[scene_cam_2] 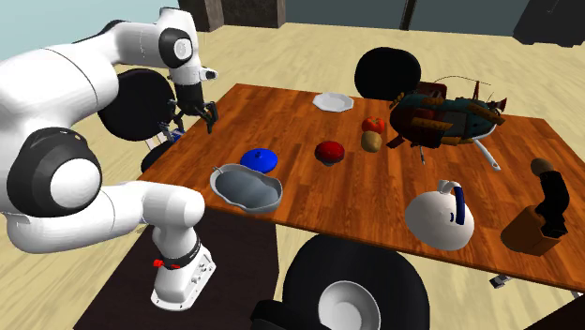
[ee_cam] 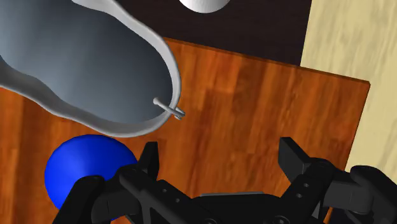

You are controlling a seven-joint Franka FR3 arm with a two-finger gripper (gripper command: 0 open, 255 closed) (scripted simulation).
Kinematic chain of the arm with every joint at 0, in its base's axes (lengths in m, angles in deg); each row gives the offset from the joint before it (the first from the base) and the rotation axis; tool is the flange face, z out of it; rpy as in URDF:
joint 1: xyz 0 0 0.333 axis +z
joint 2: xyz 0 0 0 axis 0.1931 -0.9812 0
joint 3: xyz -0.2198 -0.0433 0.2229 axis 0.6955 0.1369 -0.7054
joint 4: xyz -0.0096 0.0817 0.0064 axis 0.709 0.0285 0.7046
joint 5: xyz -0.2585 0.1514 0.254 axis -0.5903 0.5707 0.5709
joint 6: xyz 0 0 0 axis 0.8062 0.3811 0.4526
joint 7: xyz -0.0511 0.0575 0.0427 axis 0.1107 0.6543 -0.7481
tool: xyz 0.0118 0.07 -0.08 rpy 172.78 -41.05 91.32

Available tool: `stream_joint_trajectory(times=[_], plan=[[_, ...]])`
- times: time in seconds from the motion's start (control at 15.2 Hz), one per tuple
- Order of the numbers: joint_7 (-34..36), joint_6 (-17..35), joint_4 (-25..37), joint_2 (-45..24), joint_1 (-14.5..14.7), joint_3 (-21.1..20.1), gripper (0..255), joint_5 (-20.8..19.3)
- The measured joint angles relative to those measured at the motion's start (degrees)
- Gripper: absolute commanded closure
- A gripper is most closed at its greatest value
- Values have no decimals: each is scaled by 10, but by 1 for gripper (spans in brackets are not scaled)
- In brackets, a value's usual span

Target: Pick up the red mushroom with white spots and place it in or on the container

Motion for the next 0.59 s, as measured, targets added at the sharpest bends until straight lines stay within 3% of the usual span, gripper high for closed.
stream_joint_trajectory(times=[0.2,0.59], plan=[[-18,5,2,-22,-2,7,0,-19],[-96,29,25,-133,-11,34,0,-107]])
